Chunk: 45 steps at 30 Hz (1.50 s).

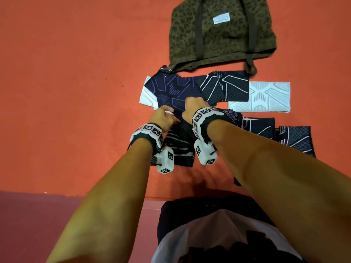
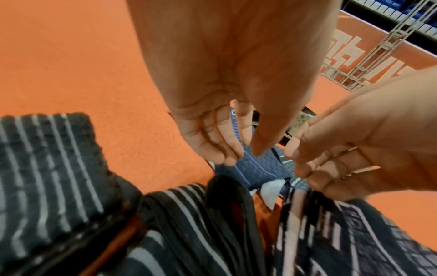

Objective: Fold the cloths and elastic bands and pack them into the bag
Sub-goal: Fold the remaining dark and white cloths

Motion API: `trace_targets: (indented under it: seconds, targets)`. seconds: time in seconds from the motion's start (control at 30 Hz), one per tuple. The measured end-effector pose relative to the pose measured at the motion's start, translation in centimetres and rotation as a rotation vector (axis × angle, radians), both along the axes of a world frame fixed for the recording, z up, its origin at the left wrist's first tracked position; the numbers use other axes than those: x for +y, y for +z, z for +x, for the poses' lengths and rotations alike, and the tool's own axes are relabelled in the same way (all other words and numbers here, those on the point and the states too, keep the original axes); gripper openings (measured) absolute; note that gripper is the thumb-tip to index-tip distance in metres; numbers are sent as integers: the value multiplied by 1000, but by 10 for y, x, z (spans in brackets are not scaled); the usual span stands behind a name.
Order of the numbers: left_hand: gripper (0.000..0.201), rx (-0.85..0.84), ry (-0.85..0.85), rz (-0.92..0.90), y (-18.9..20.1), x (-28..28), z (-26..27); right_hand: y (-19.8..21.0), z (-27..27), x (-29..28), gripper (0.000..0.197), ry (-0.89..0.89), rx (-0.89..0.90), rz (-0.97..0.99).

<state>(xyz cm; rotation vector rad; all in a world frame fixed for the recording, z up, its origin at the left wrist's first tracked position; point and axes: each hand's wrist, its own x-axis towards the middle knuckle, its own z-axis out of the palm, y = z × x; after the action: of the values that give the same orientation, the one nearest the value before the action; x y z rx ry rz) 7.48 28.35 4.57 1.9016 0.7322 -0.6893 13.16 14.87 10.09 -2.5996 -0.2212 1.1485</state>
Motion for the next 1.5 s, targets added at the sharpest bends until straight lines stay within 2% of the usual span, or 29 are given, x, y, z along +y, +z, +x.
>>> trace_targets:
  seconds: [0.17, 0.3, 0.47, 0.7, 0.83, 0.97, 1.23, 1.4, 1.5]
  targets:
    - [27, 26, -15, 34, -7, 27, 18, -13, 19, 28, 11, 37, 15, -24]
    - [28, 52, -24, 99, -20, 45, 31, -33, 37, 47, 16, 34, 10, -38]
    - [26, 58, 27, 136, -40, 56, 39, -60, 53, 57, 57, 9, 20, -89]
    - [29, 41, 81, 167, -54, 56, 43, -72, 50, 54, 67, -78, 53, -97]
    - [30, 62, 120, 109, -55, 51, 39, -70, 47, 52, 57, -91, 28, -66]
    - [17, 31, 126, 95, -47, 42, 32, -60, 44, 52, 48, -87, -9, -28]
    - [50, 78, 97, 43, -19, 29, 17, -28, 30, 47, 45, -67, -80, 33]
    - [27, 12, 95, 59, -3, 17, 5, -8, 19, 40, 41, -38, -121, 71]
    - [24, -13, 131, 30, 6, 8, -2, 1, 10, 31, 39, -30, -139, 106]
